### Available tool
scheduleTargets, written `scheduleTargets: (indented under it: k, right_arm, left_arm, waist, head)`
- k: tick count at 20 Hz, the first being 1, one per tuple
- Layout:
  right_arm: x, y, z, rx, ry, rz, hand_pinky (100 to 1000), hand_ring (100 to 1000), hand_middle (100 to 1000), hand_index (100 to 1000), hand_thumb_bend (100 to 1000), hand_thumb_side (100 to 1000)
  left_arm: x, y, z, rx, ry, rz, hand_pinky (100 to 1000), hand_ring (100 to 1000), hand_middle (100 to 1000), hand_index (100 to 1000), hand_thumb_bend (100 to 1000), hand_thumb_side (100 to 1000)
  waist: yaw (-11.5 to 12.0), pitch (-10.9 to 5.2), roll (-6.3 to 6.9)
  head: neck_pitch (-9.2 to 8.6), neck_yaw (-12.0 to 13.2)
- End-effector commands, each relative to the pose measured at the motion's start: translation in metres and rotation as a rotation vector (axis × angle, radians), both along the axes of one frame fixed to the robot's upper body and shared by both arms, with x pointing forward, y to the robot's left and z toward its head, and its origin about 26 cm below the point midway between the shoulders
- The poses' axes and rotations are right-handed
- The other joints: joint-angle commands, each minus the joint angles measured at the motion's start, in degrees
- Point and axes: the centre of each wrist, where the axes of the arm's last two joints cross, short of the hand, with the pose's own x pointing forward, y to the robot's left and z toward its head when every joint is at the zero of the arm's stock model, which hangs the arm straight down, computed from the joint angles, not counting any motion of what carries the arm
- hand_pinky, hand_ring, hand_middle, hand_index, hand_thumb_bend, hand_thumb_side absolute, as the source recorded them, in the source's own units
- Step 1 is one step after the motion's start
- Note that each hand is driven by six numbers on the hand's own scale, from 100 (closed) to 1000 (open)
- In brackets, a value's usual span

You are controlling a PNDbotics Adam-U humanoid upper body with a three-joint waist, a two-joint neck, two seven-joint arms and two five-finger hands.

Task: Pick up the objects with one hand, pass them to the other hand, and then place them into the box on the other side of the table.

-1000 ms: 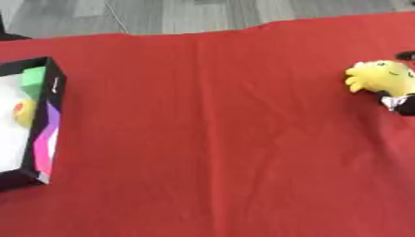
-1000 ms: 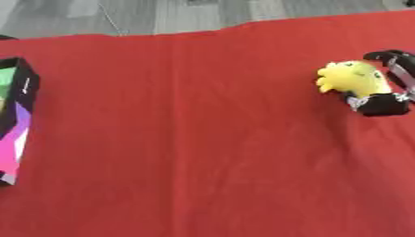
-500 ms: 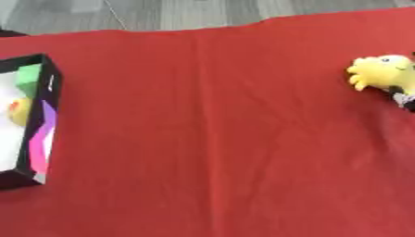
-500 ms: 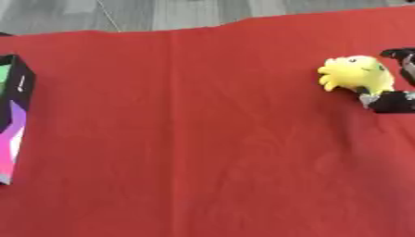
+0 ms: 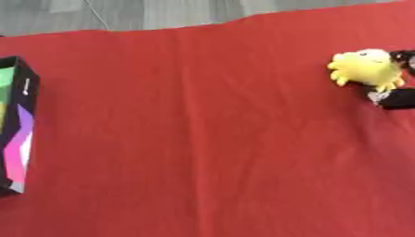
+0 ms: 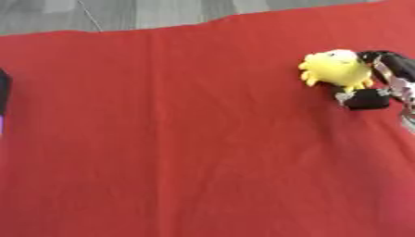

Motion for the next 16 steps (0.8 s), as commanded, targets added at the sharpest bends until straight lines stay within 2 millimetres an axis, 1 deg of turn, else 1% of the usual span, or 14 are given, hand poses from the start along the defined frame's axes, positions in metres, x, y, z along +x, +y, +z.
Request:
scheduleTargets:
  k: [1,3,5,6,7,8,9,10,12,13,16]
  right_arm:
    - [0.000,0.001,0.013,-0.036,-0.017,0.017,870,893,858,914,273,292]
    - [0.000,0.002,0.014,-0.038,-0.022,0.028,867,887,839,896,262,264]
    - [0.000,0.003,0.015,-0.041,-0.038,0.033,860,863,792,863,219,207]
    - [0.000,0.004,0.015,-0.041,-0.048,0.033,857,845,754,830,195,160]
    - [0.000,0.005,0.015,-0.042,-0.060,0.035,853,834,731,809,176,136]
    - [-0.001,0.006,0.015,-0.043,-0.075,0.037,837,794,645,746,100,100]
    - [-0.001,0.006,0.014,-0.045,-0.093,0.036,829,775,603,715,100,100]
    - [-0.001,0.008,0.014,-0.050,-0.113,0.034,815,741,536,665,100,100]
    - [-0.001,0.010,0.013,-0.058,-0.147,0.035,798,707,486,617,100,100]
    - [-0.002,0.011,0.013,-0.061,-0.163,0.037,784,674,439,579,100,100]
    - [-0.003,0.015,0.012,-0.061,-0.197,0.041,773,645,385,550,100,100]
  left_arm:
    - [-0.004,0.006,0.012,0.014,-0.039,0.012,789,807,627,695,100,670]
    - [-0.004,0.006,0.012,0.013,-0.039,0.012,789,807,627,695,100,669]
    - [-0.004,0.006,0.012,0.012,-0.040,0.012,790,807,628,696,100,668]
    - [-0.004,0.005,0.012,0.012,-0.039,0.012,791,808,628,696,100,669]
    - [-0.003,0.005,0.012,0.012,-0.039,0.012,791,808,628,696,100,669]
    - [-0.003,0.006,0.012,0.012,-0.038,0.012,792,808,629,696,100,669]
    - [-0.003,0.006,0.012,0.012,-0.038,0.013,792,808,629,696,100,669]
    - [-0.003,0.006,0.012,0.012,-0.038,0.013,792,808,629,696,100,669]
    - [-0.003,0.005,0.012,0.012,-0.039,0.012,793,808,629,695,100,670]
    - [-0.003,0.005,0.012,0.012,-0.038,0.012,793,808,629,695,100,671]
    - [-0.003,0.006,0.012,0.011,-0.038,0.013,794,809,629,695,100,672]
  waist:
    - [0.00,-0.58,0.56]
    - [-0.01,-0.56,0.62]
    - [-0.02,-0.51,0.70]
    - [-0.03,-0.48,0.73]
    - [-0.05,-0.44,0.76]
    - [-0.09,-0.39,0.80]
    - [-0.16,-0.36,0.83]
    - [-0.23,-0.32,0.84]
    - [-0.32,-0.27,0.84]
    - [-0.37,-0.25,0.82]
    - [-0.51,-0.22,0.69]
  head:
    - [-1.37,-3.04]
    - [-1.58,-3.66]
    - [-1.61,-3.71]
    - [-1.59,-3.64]
    - [-1.57,-3.44]
    - [-1.50,-3.16]
    - [-1.41,-2.86]
    - [-1.37,-2.68]
    - [-1.34,-2.50]
    - [-1.33,-2.36]
    - [-1.08,-2.01]
